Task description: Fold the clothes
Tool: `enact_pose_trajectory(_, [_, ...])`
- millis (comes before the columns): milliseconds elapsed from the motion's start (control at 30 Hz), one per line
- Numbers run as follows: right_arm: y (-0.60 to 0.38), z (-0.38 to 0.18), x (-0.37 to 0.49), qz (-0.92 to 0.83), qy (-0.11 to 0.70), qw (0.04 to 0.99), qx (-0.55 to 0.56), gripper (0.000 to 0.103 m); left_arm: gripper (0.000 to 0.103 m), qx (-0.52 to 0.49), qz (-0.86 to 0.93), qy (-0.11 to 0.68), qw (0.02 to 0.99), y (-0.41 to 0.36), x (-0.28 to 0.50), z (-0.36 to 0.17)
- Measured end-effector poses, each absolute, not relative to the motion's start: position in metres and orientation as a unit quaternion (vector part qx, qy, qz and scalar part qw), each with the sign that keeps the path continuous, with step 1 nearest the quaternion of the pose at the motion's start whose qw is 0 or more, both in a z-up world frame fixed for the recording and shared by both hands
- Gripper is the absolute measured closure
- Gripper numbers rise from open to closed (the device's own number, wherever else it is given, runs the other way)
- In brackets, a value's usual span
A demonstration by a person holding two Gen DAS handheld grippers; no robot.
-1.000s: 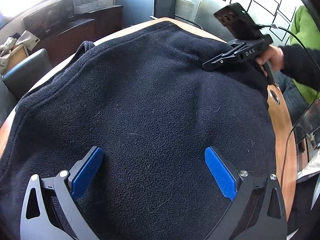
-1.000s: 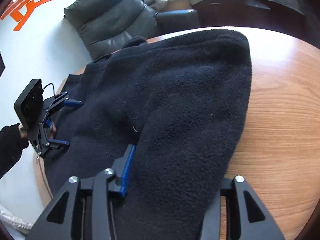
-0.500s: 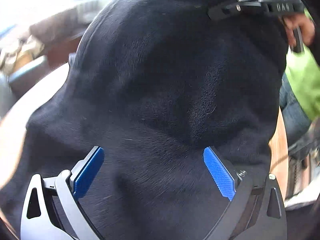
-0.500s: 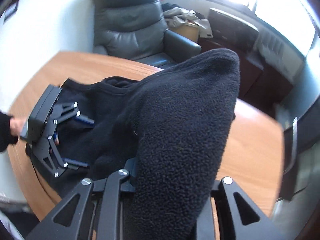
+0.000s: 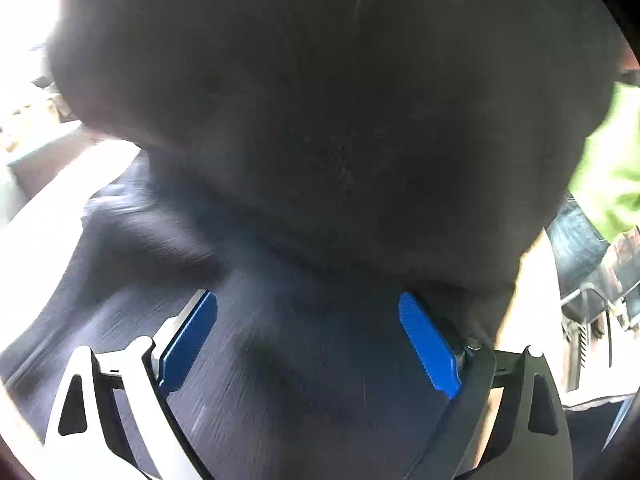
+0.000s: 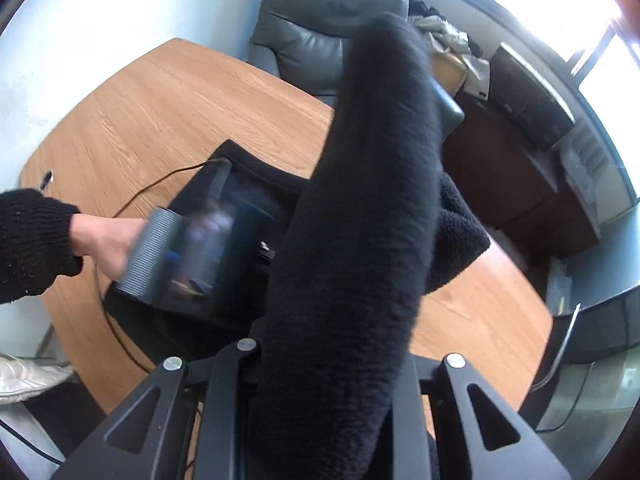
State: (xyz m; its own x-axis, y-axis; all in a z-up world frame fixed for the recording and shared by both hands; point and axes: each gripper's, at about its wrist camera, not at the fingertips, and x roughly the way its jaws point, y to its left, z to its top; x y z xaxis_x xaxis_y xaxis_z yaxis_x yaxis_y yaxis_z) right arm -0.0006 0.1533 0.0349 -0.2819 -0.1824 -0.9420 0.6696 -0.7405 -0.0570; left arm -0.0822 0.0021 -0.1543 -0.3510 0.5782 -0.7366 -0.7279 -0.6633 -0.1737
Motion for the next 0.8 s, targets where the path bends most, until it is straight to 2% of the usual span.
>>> enact_pose_trajectory(67, [0.152, 0.036, -0.001, -0.768, 0.189, 0.28, 0.544, 0.08, 0.0, -0.395, 0.835, 0.079, 0.375, -0.035, -0.061, -0.148])
enact_pose_trajectory(167, [0.143, 0.03, 0.003, -0.762, 0.125, 0.293, 0.563, 0.08, 0.001, -0.44, 0.821, 0.08, 0.354, -0.043, -0.037, -0.179])
enact_pose_trajectory(300, [0.116, 0.018, 0.012, -0.755, 0.057, 0.302, 0.58, 0.08, 0.001, -0.413, 0.84, 0.078, 0.343, -0.03, -0.014, -0.193])
enact_pose_trajectory(567, [0.084, -0.026, -0.001, -0.726, -0.099, 0.299, 0.612, 0.079, 0.0, -0.397, 0.85, 0.042, 0.345, -0.072, 0.019, -0.182])
enact_pose_trajectory(800, [0.047, -0.047, -0.014, -0.722, -0.131, 0.258, 0.629, 0.073, 0.0, -0.389, 0.856, 0.047, 0.339, -0.072, 0.027, -0.184])
